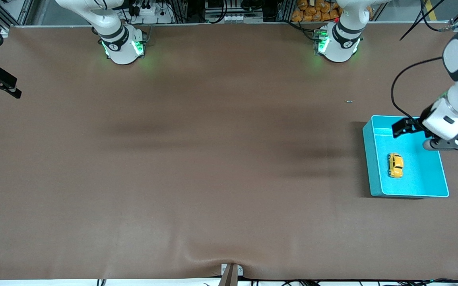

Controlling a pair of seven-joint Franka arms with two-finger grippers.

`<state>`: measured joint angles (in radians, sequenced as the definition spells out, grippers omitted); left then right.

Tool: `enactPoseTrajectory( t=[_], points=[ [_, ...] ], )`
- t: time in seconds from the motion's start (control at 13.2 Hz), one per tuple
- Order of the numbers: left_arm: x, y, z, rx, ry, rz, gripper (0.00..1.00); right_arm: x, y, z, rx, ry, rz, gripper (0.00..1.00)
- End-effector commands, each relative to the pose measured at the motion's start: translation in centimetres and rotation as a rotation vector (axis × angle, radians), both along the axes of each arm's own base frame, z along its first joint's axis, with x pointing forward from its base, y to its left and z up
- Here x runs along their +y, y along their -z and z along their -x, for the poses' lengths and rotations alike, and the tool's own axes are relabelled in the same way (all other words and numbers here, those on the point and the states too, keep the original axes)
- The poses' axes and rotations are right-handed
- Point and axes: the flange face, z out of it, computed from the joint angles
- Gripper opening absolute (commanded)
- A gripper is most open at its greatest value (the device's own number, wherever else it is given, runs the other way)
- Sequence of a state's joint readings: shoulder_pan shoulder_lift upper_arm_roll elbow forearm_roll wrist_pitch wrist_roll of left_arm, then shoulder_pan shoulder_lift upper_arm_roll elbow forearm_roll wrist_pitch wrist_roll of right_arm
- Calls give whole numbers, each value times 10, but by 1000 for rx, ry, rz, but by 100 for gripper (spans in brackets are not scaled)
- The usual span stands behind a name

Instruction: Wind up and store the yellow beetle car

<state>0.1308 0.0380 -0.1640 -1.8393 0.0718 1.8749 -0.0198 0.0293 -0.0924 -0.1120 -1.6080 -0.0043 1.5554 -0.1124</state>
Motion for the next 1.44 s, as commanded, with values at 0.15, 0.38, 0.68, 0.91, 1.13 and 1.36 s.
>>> enactPoseTrajectory(
  t=[0.15, 0.38, 0.68, 0.91, 1.13, 1.36],
  points=[
    [-20, -54, 20, 13, 15, 54, 100, -4, -4, 2, -1, -5, 12, 100],
    [-28, -85, 26, 43, 30, 54, 100, -4, -4, 2, -1, -3, 12, 100],
    [-31, -115, 33, 54, 34, 90, 100, -4, -4, 2, -1, -3, 12, 100],
    [-30, -136, 39, 64, 45, 91, 100, -4, -4, 2, -1, -3, 12, 100],
    [-33, -145, 45, 50, 121, 85, 100, -3, -4, 2, -1, -5, 12, 100],
    [-32, -162, 45, 13, 110, 99, 100, -4, -4, 2, -1, 0, 12, 100]
  ],
)
